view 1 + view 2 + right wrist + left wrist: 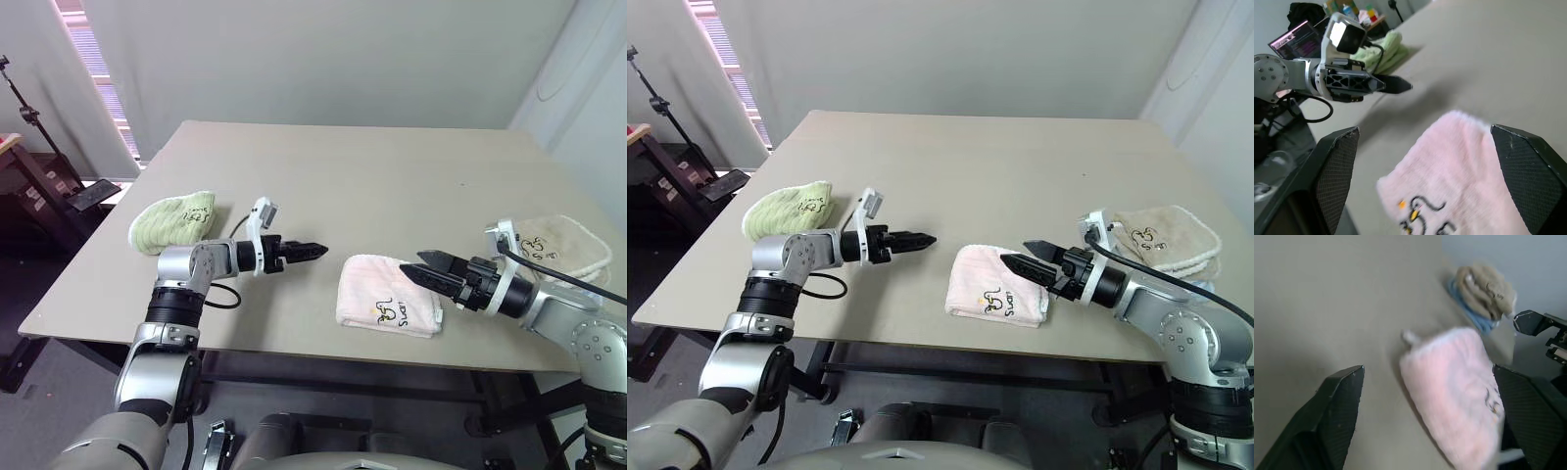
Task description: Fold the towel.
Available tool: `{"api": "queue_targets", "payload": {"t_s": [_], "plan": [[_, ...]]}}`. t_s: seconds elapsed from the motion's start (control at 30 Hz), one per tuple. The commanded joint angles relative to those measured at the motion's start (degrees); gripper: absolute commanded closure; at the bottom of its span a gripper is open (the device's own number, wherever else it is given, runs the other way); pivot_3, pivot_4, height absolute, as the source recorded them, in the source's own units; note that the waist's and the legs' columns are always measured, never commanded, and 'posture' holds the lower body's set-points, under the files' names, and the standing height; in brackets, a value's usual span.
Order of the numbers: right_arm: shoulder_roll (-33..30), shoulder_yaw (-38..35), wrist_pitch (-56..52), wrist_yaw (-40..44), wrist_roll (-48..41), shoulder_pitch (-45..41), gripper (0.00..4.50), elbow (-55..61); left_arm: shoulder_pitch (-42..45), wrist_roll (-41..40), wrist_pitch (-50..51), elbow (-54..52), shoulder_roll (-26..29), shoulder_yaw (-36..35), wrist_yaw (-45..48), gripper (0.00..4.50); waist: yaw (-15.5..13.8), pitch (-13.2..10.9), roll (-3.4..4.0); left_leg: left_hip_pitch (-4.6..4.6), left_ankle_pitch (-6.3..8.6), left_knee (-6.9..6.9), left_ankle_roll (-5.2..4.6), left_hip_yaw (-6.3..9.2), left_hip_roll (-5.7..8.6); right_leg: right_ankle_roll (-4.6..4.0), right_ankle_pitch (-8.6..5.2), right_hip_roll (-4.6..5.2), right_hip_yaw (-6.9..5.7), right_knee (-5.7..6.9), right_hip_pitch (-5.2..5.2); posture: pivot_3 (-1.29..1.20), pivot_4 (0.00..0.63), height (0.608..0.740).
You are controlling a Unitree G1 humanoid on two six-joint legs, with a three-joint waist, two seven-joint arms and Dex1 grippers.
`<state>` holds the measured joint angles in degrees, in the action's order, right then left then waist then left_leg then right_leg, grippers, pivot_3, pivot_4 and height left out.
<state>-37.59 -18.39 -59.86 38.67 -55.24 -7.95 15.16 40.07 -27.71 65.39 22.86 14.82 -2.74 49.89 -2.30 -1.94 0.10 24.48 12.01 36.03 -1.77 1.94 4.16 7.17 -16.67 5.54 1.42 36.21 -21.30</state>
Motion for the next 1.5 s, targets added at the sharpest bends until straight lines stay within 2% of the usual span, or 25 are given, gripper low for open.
{"api": "queue_targets", "payload": {"t_s": [0.03, 0.1, 0.2, 0.4, 0.73, 1.13, 1.23, 1.33, 1.5], "plan": [[0.2, -2.8, -3.5, -2.9, -4.2, -1.3, 0.0, 0.0, 2.2, -3.7, 11.3, 0.7, -2.9, -4.2, -5.3, 0.03, 0.0, 0.0, -0.01, 0.0, 0.0, 0.0, 0.0, 0.0, 0.0, 0.0, 0.0, 0.0, 0.0, 0.0, 0.0, 0.0, 0.0, 0.74], [-0.1, -3.9, -5.1, -3.6, -6.2, -0.8, 0.0, 0.4, 3.6, -4.3, 16.9, 2.8, -4.9, -6.2, -8.4, 0.03, 0.0, 0.0, -0.02, 0.0, 0.0, -0.03, 0.0, 0.0, -0.01, 0.01, 0.01, -0.01, 0.0, 0.01, -0.03, 0.0, 0.0, 0.74], [-1.5, -5.2, -6.2, -3.8, -7.3, 0.2, 0.0, 0.6, 4.0, -3.7, 21.2, 4.2, -6.1, -5.4, -11.1, 0.03, 0.1, 0.0, -0.03, 0.0, 0.0, -0.05, 0.0, 0.01, -0.02, 0.02, 0.01, -0.02, -0.01, 0.02, -0.03, 0.0, 0.0, 0.74], [-5.4, -8.6, -7.1, -3.6, -8.7, 2.9, 0.0, 1.5, 3.6, -4.2, 23.6, 6.8, -8.2, -4.4, -13.1, 0.03, 0.1, 0.0, -0.01, 0.0, 0.01, -0.06, 0.01, -0.01, -0.01, 0.0, 0.0, 0.01, 0.01, -0.05, -0.01, 0.0, 0.0, 0.74], [-4.0, -11.7, -6.5, -8.4, -11.0, 4.2, 0.0, 1.8, 4.7, -4.5, 21.2, 10.8, -17.3, -2.7, -14.3, 0.03, -0.4, 0.0, 0.01, 0.07, 0.07, -0.02, -0.08, -0.03, 0.14, -0.01, -0.01, 0.2, -0.01, -0.27, 0.13, 0.0, 0.0, 0.74], [-3.2, -13.9, -4.4, -12.3, -10.6, 6.3, 0.0, 1.1, 12.4, -1.2, 7.5, 27.3, -20.8, -3.9, -12.7, 0.03, -1.8, 0.1, 0.03, 0.1, 0.09, 0.05, -0.12, -0.1, 0.2, -0.02, -0.01, 0.37, -0.18, -0.51, 0.35, 0.0, 0.0, 0.74], [-2.9, -14.2, -3.7, -13.3, -10.7, 6.5, 0.0, 0.9, 13.5, -0.7, 3.8, 29.5, -21.7, -4.5, -12.2, 0.62, -1.6, 0.1, 0.04, 0.11, 0.1, 0.03, -0.13, -0.16, 0.2, 0.1, 0.14, 0.42, -0.21, -0.89, 0.55, 0.0, 0.0, 0.74], [-3.0, -14.3, -3.3, -13.8, -10.5, 6.6, 0.0, 0.5, 14.9, -1.4, 2.7, 31.5, -22.2, -6.7, -12.1, 1.69, -1.4, 0.1, 0.02, 0.23, 0.11, 0.07, -0.15, -0.2, 0.21, 0.18, 0.26, 0.43, -0.22, -1.07, 0.54, 0.0, 0.0, 0.74], [-3.0, -14.3, -2.7, -14.0, -10.6, 6.9, 0.0, 0.1, 16.2, -2.1, 2.8, 33.0, -21.5, -8.4, -11.2, 3.56, -1.4, 0.1, 0.06, 0.86, 0.09, 0.07, -0.15, -0.17, 0.2, 0.59, 0.48, 0.33, -0.18, -0.94, -0.13, 0.0, 0.0, 0.74]]}}
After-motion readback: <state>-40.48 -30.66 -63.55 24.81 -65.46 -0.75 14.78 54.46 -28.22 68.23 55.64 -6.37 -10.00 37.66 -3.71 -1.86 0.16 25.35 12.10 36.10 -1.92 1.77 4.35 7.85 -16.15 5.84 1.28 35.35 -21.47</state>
